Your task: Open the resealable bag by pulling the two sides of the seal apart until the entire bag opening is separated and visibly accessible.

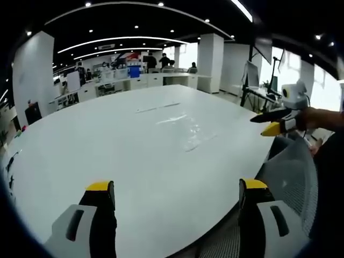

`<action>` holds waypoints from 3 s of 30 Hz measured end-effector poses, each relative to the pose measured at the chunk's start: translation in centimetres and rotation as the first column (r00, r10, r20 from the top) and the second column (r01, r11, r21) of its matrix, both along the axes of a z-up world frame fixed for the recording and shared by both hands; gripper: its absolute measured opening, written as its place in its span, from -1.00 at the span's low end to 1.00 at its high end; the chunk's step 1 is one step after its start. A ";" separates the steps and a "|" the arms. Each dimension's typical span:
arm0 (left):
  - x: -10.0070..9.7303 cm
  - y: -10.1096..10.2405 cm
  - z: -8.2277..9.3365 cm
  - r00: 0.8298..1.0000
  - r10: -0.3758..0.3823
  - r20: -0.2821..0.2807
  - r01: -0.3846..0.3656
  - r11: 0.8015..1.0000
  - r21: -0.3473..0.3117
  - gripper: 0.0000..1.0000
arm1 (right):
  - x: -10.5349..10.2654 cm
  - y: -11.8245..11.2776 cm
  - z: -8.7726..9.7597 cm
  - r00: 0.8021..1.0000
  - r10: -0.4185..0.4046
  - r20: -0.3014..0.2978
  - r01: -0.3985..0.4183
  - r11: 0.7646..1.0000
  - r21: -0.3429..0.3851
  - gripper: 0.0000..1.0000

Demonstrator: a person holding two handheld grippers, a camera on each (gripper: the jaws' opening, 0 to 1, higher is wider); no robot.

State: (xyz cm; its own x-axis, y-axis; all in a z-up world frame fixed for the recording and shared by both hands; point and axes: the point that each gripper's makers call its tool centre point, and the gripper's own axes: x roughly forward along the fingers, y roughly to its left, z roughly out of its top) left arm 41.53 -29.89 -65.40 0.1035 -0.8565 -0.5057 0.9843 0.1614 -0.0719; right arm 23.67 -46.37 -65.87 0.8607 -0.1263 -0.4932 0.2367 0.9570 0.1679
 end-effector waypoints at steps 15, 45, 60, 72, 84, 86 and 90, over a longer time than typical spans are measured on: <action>0.1 -0.1 -0.4 1.000 -0.003 -0.011 0.003 1.000 0.011 0.87 | 1.2 -0.4 -0.6 0.999 0.042 -0.025 -0.042 0.999 -0.013 0.44; 0.0 -1.0 -1.2 0.999 -0.034 -0.031 0.035 0.999 0.031 0.82 | 6.2 -2.7 -1.7 0.978 0.184 -0.096 -0.193 0.977 -0.092 0.27; -0.2 -1.1 -1.4 0.998 -0.049 -0.027 0.050 0.998 0.041 0.83 | 9.3 -2.8 -4.7 0.944 0.286 -0.162 -0.302 0.949 -0.088 0.22; -0.4 -1.5 -1.7 0.998 -0.056 -0.038 0.058 0.997 0.046 0.82 | 11.7 -3.4 -6.9 0.932 0.307 -0.193 -0.324 0.944 -0.058 0.17; -0.3 -1.5 -1.9 0.997 -0.045 -0.055 0.048 0.998 0.042 0.79 | 13.7 -3.8 -8.6 0.923 0.323 -0.209 -0.336 0.941 -0.031 -0.11; -0.2 -1.5 -1.8 0.997 -0.043 -0.057 0.046 0.998 0.043 0.78 | 13.9 -3.6 -8.9 0.916 0.336 -0.220 -0.352 0.935 -0.037 -0.16; -0.2 -1.5 -1.9 0.997 -0.046 -0.057 0.048 0.998 0.048 0.77 | 14.2 -3.4 -9.6 0.904 0.357 -0.236 -0.376 0.926 -0.038 -0.23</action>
State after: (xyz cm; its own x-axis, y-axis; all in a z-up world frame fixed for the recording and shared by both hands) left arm 41.34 -31.38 -67.26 0.0343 -0.8337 -0.5512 0.9855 0.1198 -0.1200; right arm 37.86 -49.81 -75.48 0.7240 0.1298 -0.6775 -0.1114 0.9912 0.0709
